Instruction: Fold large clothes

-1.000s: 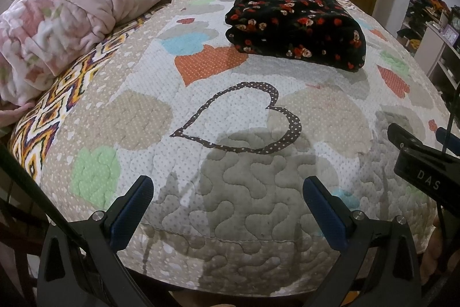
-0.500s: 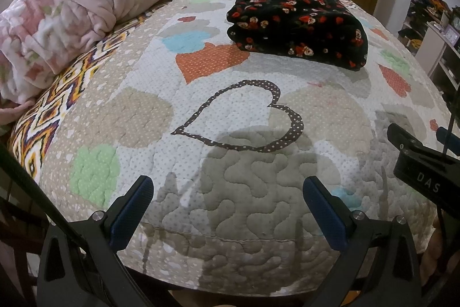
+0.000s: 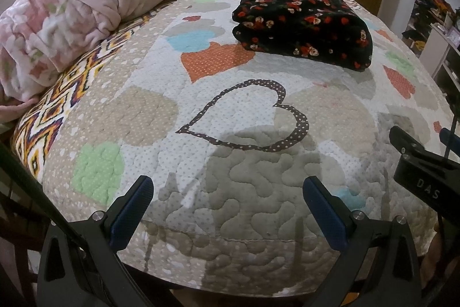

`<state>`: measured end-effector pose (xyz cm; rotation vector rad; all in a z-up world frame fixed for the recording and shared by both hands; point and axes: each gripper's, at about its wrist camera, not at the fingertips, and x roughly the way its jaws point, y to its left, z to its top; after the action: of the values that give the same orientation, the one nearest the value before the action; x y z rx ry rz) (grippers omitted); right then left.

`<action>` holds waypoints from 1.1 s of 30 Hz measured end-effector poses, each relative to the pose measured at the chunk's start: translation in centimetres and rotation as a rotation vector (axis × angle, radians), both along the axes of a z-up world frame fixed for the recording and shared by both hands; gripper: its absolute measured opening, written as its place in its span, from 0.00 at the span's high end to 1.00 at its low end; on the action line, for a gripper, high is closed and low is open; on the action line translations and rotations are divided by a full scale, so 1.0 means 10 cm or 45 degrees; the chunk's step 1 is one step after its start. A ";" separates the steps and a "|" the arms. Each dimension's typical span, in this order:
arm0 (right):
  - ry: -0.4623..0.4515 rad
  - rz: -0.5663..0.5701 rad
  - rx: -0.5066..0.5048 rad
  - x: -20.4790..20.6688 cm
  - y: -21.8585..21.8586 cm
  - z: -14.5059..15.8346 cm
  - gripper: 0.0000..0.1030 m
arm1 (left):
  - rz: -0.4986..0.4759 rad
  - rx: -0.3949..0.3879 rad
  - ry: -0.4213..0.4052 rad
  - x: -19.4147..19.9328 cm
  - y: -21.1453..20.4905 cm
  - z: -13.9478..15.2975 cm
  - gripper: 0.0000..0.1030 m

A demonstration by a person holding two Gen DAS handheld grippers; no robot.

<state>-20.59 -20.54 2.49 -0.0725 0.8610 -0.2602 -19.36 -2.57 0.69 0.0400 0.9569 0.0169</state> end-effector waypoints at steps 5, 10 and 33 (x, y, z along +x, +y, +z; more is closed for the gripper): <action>0.000 -0.001 0.000 0.00 0.00 0.00 0.00 | -0.007 -0.003 0.005 0.00 -0.01 -0.01 0.00; 0.001 0.000 -0.001 0.00 0.00 0.00 0.00 | -0.025 -0.005 0.009 -0.01 -0.03 -0.02 0.00; -0.022 0.031 0.009 -0.02 0.03 0.04 0.00 | -0.044 -0.017 0.031 -0.01 -0.05 -0.04 0.00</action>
<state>-20.74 -20.19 2.88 -0.0741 0.8433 -0.2348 -19.47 -3.04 0.27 0.0443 0.9802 -0.0222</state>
